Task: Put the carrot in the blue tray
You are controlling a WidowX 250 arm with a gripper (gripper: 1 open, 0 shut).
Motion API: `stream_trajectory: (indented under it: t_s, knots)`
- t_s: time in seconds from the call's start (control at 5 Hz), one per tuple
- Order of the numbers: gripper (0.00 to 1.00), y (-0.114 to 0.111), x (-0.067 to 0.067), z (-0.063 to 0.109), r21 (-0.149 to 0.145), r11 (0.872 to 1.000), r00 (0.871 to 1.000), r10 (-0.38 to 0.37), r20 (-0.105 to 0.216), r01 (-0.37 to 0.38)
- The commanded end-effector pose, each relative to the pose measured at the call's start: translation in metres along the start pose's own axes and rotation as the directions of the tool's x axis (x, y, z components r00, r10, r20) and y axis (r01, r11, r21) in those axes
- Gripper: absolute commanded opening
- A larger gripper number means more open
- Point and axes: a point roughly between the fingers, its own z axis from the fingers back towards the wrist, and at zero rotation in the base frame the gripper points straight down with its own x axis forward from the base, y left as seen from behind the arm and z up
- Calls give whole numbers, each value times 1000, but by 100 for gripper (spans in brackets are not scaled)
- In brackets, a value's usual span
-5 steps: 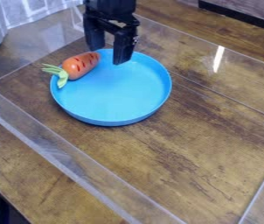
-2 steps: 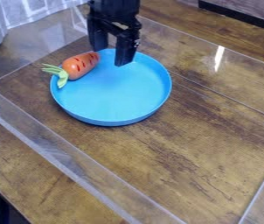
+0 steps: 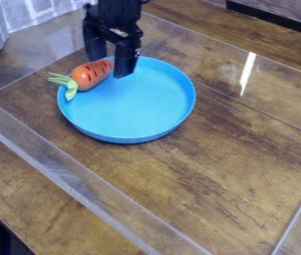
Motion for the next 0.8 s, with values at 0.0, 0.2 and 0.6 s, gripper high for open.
stream_trajectory:
  t_s: [0.0,0.2,0.6]
  knots:
    - [100,15,-3,18,29,999,998,24,52,-25]
    - [100,21,-5,12,29,999,998,33,46,-34]
    - [100,28,-7,-3,18,998,998,52,33,-52]
